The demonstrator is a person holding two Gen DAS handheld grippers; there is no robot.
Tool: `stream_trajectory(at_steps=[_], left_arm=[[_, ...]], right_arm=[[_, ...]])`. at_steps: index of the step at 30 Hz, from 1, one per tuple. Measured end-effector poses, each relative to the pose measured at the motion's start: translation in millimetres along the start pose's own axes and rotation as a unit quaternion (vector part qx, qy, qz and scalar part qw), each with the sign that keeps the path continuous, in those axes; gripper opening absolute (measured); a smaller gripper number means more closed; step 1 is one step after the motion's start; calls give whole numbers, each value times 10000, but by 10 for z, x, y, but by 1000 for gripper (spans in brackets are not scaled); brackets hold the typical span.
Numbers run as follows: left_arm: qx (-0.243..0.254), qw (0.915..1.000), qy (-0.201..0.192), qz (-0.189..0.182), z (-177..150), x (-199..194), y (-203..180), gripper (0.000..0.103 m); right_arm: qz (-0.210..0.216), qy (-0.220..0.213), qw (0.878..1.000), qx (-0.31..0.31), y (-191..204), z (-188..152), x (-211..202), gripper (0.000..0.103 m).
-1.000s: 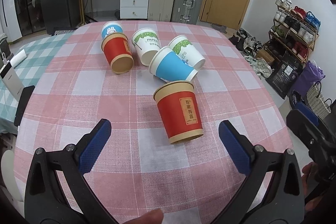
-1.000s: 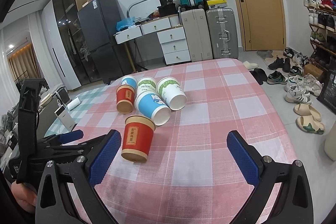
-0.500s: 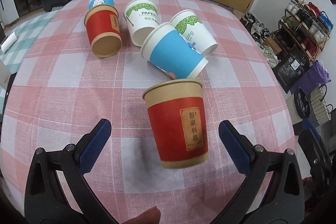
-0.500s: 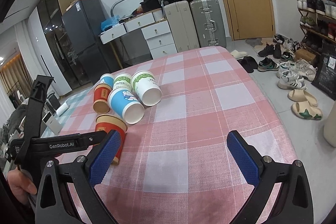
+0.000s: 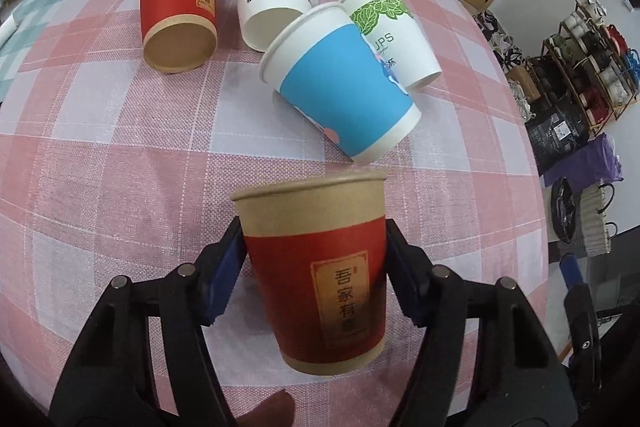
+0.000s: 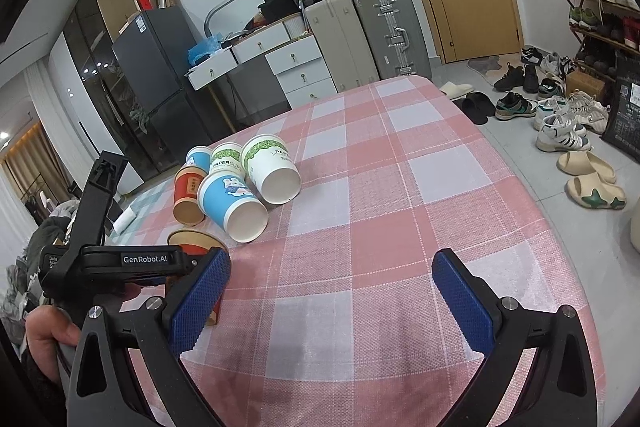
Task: Flip cup upright
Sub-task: 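Lift the red cup with the left gripper and rotate it upright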
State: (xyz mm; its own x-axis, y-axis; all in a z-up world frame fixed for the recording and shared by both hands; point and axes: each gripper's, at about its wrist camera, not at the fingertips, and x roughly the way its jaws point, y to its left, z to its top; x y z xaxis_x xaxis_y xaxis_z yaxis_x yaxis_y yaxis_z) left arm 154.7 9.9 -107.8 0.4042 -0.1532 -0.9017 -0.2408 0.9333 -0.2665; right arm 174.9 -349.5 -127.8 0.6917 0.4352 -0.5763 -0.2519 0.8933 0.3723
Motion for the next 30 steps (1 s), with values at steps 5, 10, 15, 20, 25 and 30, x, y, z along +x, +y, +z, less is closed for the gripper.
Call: stream_trajectory(at_steps=[5, 10, 15, 20, 25, 30], left_arm=[[49, 9999, 32, -133, -52, -70, -10, 62], [-15, 9997, 66, -240, -133, -256, 70, 62], [84, 9995, 51, -301, -286, -531, 156, 62], [109, 9996, -64, -242, -478, -842, 344, 62], [142, 9994, -74, -292, -710, -1159, 532, 62], [217, 9993, -61, -302, -935, -1326, 632, 62]], right_arm=[[18, -3, 10000, -41, 52, -3, -56, 103], [42, -83, 9999, -125, 165, -14, -177, 103], [88, -77, 9997, -207, 316, -69, -285, 103], [162, 95, 9990, -403, 513, -181, -337, 103], [267, 203, 9976, -606, 700, -291, -416, 103], [353, 391, 9964, -663, 813, -421, -450, 103]])
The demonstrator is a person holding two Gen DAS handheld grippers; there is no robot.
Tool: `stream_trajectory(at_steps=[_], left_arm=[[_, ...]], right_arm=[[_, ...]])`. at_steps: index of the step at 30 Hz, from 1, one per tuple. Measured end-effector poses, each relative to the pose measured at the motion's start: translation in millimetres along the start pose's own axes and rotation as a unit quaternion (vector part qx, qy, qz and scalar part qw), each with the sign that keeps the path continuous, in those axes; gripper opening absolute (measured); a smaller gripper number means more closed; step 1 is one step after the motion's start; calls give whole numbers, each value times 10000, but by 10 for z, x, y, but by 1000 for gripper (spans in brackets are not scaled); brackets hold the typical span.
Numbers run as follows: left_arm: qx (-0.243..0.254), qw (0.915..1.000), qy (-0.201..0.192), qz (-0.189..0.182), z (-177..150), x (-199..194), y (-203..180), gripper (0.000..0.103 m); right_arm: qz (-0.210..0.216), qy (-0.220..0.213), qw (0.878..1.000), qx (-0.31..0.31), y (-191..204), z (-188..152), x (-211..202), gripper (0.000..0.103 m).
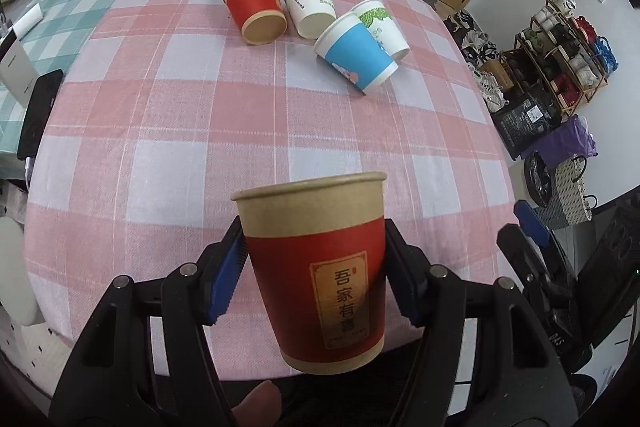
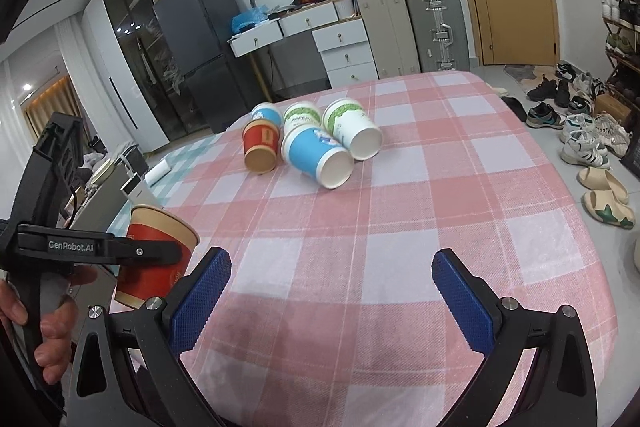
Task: Flip cup upright
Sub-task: 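Lift the red cup with the left gripper and rotate it upright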
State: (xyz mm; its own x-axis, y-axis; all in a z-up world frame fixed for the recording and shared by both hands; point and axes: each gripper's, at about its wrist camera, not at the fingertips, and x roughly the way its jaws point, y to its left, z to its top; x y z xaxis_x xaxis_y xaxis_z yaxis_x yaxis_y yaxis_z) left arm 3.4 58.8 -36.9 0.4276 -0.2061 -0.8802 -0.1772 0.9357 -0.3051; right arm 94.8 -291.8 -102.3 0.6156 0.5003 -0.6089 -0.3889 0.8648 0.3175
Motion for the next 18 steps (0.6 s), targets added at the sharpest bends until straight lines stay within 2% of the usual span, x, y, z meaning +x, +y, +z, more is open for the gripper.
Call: stream_trajectory(at_steps=[9, 18], left_arm=[[-112, 9995, 297, 28, -258, 212, 182, 62], [-22, 9985, 536, 113, -235, 504, 217, 63]], right_arm=[[-39, 199, 9998, -13, 70, -148, 14, 103], [-78, 288, 9996, -30, 74, -145, 119, 103]])
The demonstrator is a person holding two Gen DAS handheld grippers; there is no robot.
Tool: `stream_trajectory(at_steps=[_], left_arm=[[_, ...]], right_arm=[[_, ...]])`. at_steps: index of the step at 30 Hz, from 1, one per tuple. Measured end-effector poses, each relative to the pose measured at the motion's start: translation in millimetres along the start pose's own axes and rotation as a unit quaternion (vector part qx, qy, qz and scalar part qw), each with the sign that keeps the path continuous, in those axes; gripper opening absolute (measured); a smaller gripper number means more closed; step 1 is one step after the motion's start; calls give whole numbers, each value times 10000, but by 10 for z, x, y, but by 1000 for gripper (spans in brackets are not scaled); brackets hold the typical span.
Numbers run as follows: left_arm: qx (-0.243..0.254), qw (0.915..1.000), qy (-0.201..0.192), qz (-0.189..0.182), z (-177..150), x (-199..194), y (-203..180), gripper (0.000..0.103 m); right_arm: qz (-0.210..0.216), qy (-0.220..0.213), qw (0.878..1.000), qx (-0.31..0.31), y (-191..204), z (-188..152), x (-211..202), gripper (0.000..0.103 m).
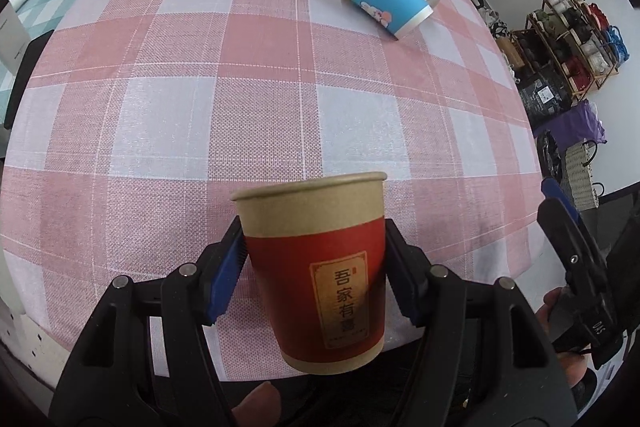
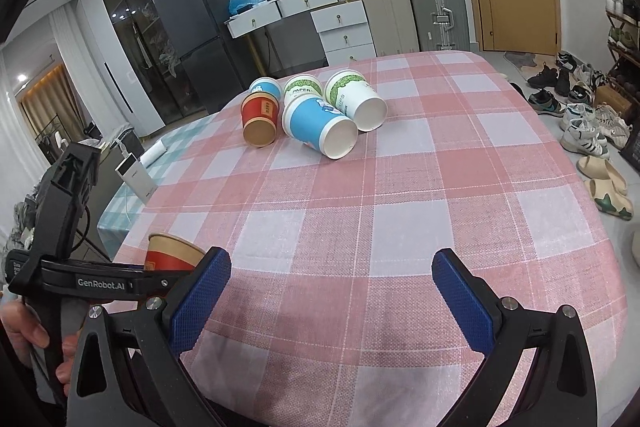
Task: Flip cup upright
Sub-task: 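Lift the red cup with the left gripper and rotate it upright, then lower the red cup onto the table and open the left gripper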
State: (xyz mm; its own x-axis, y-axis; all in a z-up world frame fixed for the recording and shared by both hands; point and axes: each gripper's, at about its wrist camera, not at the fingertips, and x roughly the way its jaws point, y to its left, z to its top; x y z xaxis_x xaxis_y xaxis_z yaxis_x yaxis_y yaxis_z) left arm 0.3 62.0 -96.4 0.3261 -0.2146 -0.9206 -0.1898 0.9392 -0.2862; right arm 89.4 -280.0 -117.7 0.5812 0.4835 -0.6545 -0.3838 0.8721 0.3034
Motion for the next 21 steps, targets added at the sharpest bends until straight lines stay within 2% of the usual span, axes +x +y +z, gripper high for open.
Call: stream_trajectory(at_steps=[6, 8, 9, 12, 16, 18, 20, 21], left_arm=[[43, 9999, 130, 36, 20, 86, -8, 65], [79, 9999, 80, 106, 31, 62, -11, 74], [86, 9999, 66, 86, 35, 46, -8, 75], [113, 9997, -149, 157, 41, -56, -1, 75], [117, 9990, -420, -40, 38, -249, -11, 75], [150, 9980, -618, -23, 28, -365, -35, 75], [195, 9958, -898, 55, 1, -517, -54, 82], [198, 9942, -1047, 115, -14, -594, -56, 82]], right_arm=[[16, 67, 10000, -6, 18, 2, 67, 103], [9, 72, 10000, -14, 25, 2, 79, 103], [10, 74, 10000, -15, 30, 1, 80, 103], [19, 52, 10000, -36, 51, -2, 68, 103], [74, -33, 10000, -54, 106, 18, 15, 103], [112, -83, 9998, -130, 166, 38, -25, 103], [169, -140, 9995, -217, 233, 61, -66, 103], [193, -170, 9994, -248, 267, 67, -88, 103]])
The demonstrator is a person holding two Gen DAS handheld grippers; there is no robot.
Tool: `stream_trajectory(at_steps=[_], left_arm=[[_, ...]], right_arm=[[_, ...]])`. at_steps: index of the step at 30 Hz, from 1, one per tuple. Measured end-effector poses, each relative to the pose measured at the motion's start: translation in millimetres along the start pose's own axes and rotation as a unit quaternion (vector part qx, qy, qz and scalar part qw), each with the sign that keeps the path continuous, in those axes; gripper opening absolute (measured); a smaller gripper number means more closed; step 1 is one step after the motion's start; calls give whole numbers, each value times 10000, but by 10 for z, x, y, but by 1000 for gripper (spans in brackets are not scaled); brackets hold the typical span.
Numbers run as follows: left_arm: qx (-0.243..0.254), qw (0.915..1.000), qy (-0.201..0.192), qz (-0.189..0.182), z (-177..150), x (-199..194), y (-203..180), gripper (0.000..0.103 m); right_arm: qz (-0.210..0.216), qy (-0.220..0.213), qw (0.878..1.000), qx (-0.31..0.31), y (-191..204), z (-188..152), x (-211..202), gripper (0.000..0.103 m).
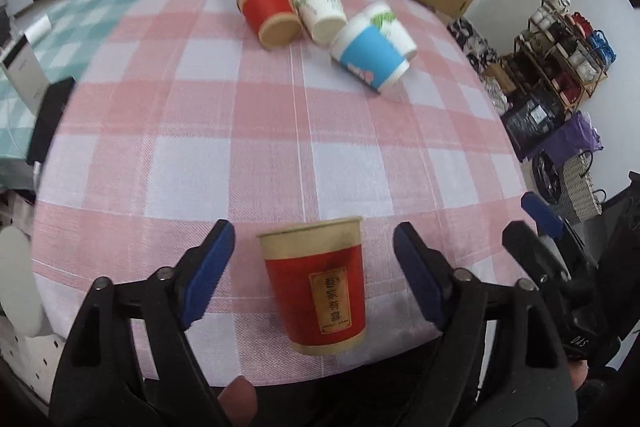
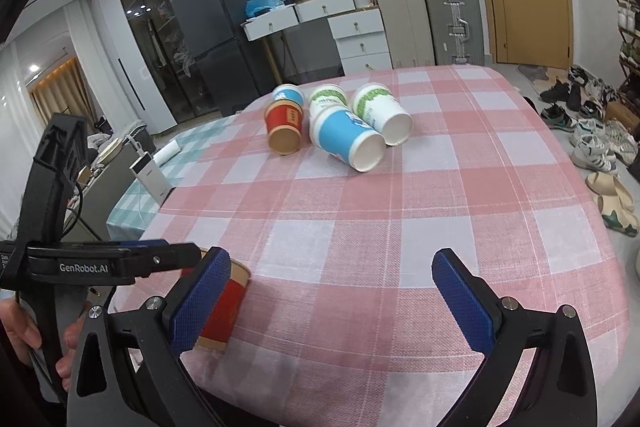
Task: Flip cup upright
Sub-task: 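Lower the red cup onto the table and open the left gripper, then grasp the red cup with the right gripper and lift it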
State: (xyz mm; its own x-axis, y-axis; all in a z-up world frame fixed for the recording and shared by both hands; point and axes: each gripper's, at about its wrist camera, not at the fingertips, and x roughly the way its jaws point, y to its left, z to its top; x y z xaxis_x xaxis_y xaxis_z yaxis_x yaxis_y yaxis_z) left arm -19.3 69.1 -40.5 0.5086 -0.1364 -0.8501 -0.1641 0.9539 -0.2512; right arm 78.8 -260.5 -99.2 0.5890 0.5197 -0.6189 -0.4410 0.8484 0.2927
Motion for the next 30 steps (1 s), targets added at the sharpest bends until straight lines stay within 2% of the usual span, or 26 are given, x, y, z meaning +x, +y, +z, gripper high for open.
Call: stream_trajectory(at_steps=[2, 6, 8, 9, 12, 13, 14, 24, 30], left_arm=[[9, 9992, -371, 166, -4, -185, 7, 83], [1, 9954, -861, 426, -28, -484, 38, 84], [93, 9900, -1185, 755, -65, -636, 17, 84], [103, 9881, -1312, 790, -80, -697, 13, 84], [72, 9825, -1625, 912, -127, -894, 28, 93], [60, 9803, -1727, 953, -150, -952, 40, 101], [53, 9775, -1844, 1023, -189, -1019, 56, 103], [-245, 9649, -2248, 1334, -716, -1334, 495, 103], [-568, 9634, -2208, 1413, -907, -1324, 837, 103]], right_arm=[[67, -63, 9999, -48, 61, 26, -42, 103], [207, -159, 9995, -157, 192, 68, -105, 103], [290, -182, 9992, -194, 260, 92, -104, 103], [330, -177, 9991, -212, 291, 110, -91, 103], [463, -220, 9983, -259, 391, 177, -104, 103], [511, -228, 9980, -299, 428, 199, -110, 103], [547, -204, 9976, -360, 467, 222, -104, 103], [1080, 1099, 9871, -439, 728, 246, 328, 103], [1358, 2184, 9664, -50, 759, 133, 832, 103]])
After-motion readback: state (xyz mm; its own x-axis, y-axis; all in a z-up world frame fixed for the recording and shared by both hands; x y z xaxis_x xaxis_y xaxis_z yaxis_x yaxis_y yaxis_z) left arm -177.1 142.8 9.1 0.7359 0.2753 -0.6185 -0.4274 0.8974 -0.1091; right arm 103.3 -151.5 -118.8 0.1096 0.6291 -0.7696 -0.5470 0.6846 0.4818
